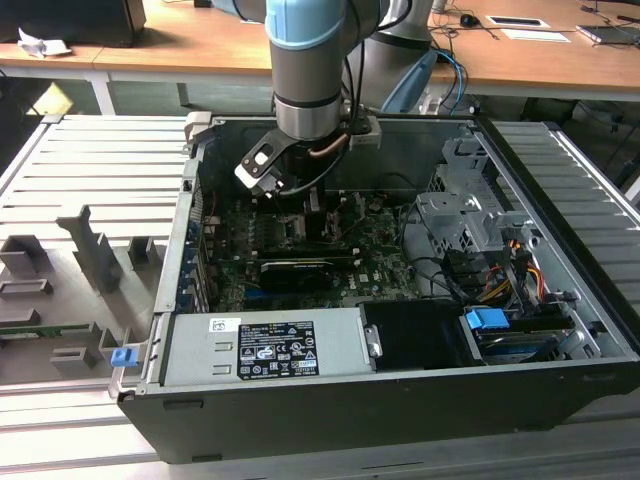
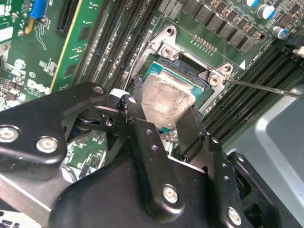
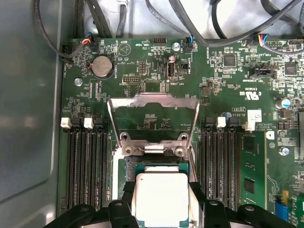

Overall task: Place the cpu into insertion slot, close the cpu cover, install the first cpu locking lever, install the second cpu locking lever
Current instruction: 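Place the cpu into insertion slot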

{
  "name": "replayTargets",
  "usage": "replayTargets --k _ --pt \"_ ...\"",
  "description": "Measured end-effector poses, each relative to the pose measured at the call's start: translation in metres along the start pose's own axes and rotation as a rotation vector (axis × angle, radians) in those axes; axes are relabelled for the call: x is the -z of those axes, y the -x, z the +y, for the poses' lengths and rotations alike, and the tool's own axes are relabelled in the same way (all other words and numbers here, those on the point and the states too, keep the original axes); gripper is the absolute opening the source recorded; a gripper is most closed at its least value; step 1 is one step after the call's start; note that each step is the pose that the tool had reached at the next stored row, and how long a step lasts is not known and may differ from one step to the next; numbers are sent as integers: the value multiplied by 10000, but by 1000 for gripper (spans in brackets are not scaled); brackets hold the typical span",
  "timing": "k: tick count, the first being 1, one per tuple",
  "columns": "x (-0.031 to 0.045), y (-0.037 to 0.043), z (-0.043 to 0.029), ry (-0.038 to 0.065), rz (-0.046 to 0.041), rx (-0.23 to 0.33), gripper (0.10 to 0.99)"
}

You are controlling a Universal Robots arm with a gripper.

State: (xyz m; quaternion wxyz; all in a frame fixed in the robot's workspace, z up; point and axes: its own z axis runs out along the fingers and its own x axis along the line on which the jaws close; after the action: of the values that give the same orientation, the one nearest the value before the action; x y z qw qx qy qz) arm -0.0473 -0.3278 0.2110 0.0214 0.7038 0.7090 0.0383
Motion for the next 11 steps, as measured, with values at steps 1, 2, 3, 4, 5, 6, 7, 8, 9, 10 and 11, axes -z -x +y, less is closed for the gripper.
replayTargets --k 1,2,3,4,5,6,7,8,9,10,11 --pt "-7 -3 0 0 0 0 525" --pt "-14 -10 2 -1 -1 -4 525" --pt "-21 -25 3 0 -3 -40 525" --pt "-29 -30 3 3 -7 -105 525" --pt "-32 -34 2 2 -10 -117 525" --pt "-37 -38 1 3 -10 -122 525" --pt "-45 -44 1 3 -10 -121 525" --pt "-50 -49 0 2 -11 -121 525" --pt "-56 -53 0 2 -11 -121 525" --pt "-69 -61 -1 3 -9 -120 525" --pt "-79 -63 -1 3 -9 -119 525"
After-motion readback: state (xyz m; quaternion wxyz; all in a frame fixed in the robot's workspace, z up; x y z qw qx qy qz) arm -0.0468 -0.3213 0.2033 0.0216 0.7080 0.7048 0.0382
